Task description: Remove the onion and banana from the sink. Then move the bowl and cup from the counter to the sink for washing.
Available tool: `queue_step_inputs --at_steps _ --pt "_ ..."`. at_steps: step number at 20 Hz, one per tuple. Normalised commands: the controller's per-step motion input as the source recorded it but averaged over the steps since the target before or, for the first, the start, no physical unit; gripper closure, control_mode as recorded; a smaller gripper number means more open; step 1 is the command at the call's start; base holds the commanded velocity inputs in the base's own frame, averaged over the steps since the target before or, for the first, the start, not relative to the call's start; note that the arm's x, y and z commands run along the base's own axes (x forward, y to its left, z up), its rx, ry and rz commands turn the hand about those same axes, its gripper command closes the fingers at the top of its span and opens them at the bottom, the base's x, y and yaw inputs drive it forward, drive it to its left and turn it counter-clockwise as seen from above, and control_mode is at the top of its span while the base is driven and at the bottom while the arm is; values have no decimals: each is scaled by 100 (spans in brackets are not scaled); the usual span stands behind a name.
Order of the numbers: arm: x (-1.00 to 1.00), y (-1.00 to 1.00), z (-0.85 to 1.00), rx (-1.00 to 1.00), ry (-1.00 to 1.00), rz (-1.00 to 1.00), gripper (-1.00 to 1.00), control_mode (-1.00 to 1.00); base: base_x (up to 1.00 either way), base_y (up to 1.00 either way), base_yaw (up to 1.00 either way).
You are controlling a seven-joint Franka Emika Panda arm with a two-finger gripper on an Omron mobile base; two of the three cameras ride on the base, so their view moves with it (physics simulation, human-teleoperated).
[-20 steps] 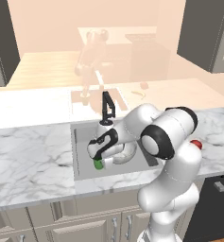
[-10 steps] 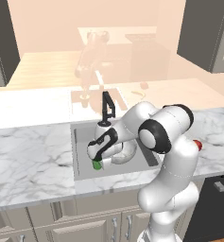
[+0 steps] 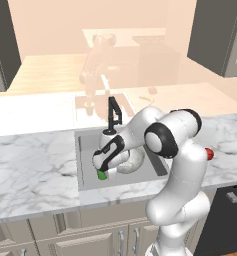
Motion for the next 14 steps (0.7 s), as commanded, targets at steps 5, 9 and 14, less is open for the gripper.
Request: queue_step_inputs --at_steps 5,9,14 --pt "8 1 -10 0 0 0 100 -100 0 0 0" --pt "9 0 -11 0 0 0 100 -100 0 0 0" --pt "9 3 -11 0 0 0 100 -100 0 0 0"
